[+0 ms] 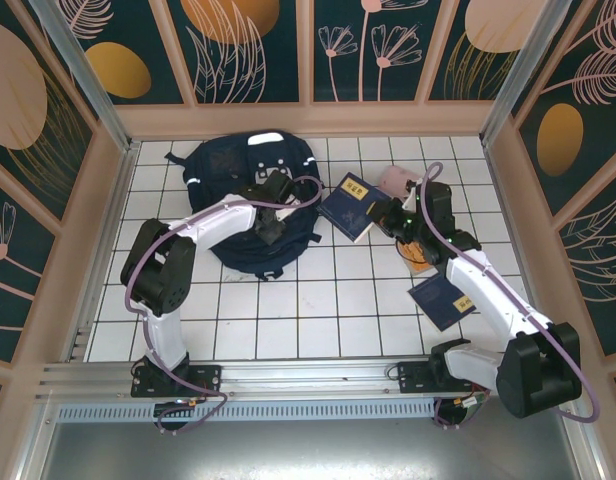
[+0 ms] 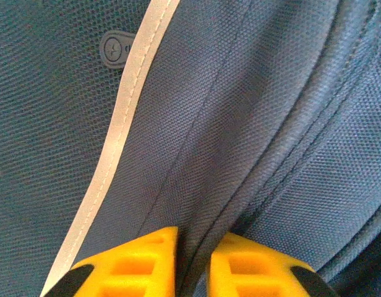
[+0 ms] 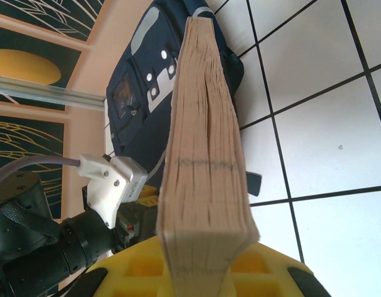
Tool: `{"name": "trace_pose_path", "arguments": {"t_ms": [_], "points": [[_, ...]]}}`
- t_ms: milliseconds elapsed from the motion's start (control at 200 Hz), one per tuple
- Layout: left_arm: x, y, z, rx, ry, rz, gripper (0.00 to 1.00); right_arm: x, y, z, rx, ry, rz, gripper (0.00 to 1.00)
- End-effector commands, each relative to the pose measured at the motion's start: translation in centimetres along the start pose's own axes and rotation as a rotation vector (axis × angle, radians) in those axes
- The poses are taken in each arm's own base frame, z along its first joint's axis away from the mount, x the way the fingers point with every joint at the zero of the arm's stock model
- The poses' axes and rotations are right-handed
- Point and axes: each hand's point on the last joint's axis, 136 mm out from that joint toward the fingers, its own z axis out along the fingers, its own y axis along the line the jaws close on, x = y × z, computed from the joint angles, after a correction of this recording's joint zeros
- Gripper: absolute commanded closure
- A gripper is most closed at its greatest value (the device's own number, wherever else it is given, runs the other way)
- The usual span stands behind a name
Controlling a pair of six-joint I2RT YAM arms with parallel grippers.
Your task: Pack the student bag
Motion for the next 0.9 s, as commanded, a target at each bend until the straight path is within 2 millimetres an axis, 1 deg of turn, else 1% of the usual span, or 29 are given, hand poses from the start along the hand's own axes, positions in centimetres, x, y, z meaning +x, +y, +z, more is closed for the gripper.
{"name": "trace_pose_path", "arguments": {"t_ms": [0, 90, 130, 150, 155, 165, 230, 335, 410, 490, 571, 621, 701, 796, 846, 896], "points": [[-3.1, 3.0, -3.7, -0.090, -0.136, -0.058, 0.89, -0.7, 1.8, -0.7, -0.060, -0.055, -0.019, 0.95], [-4.2, 3.7, -6.1, -0.100, -0.222, -0.089, 0.95, -0.4, 1.5, -0.7, -0.053, -0.052, -0.016, 0.95], [-4.7, 4.0, -7.5, -0.098, -0.268, -0.104, 0.97, -0.1, 1.4, -0.7, -0.052, -0.048, -0.015, 0.95], [-4.8, 3.9, -7.6, -0.092, -0.277, -0.105, 0.99, 0.0, 1.4, -0.8, -0.052, -0.047, -0.014, 0.95], [-5.0, 4.1, -8.2, -0.094, -0.294, -0.108, 0.99, 0.1, 1.4, -0.8, -0.054, -0.045, -0.016, 0.95], [-5.1, 4.2, -8.9, -0.092, -0.314, -0.112, 1.00, 0.1, 1.4, -0.8, -0.054, -0.046, -0.015, 0.95], [-5.9, 4.6, -11.1, -0.095, -0.405, -0.137, 1.00, 0.4, 1.2, -1.0, -0.050, -0.042, -0.011, 0.95], [-7.1, 5.8, -15.1, -0.112, -0.561, -0.216, 1.00, 1.2, 1.0, -1.3, -0.050, -0.032, -0.006, 0.95], [-7.9, 6.3, -17.7, -0.095, -0.660, -0.270, 1.00, 1.9, 1.5, -1.5, -0.085, -0.010, -0.013, 0.95], [-8.6, 6.9, -19.9, -0.082, -0.745, -0.338, 1.00, 2.8, 2.2, -1.7, -0.120, 0.019, -0.013, 0.95], [-9.3, 7.3, -21.3, -0.065, -0.801, -0.389, 1.00, 3.5, 3.2, -1.8, -0.167, 0.052, -0.014, 0.95], [-9.5, 7.4, -21.7, -0.058, -0.819, -0.411, 1.00, 4.2, 4.3, -1.9, -0.220, 0.075, -0.017, 0.95], [-10.0, 7.6, -22.0, -0.039, -0.838, -0.445, 1.00, 4.8, 5.4, -1.7, -0.267, 0.093, -0.004, 0.95], [-10.5, 7.2, -22.3, -0.002, -0.859, -0.461, 1.00, 5.6, 6.6, -0.6, -0.292, 0.114, 0.002, 0.95], [-10.8, 7.0, -22.4, 0.016, -0.866, -0.462, 1.00, 5.8, 7.6, 0.3, -0.306, 0.118, 0.003, 0.95], [-11.0, 6.9, -22.5, 0.029, -0.870, -0.468, 1.00, 5.7, 8.0, 1.3, -0.305, 0.111, 0.018, 0.95]]}}
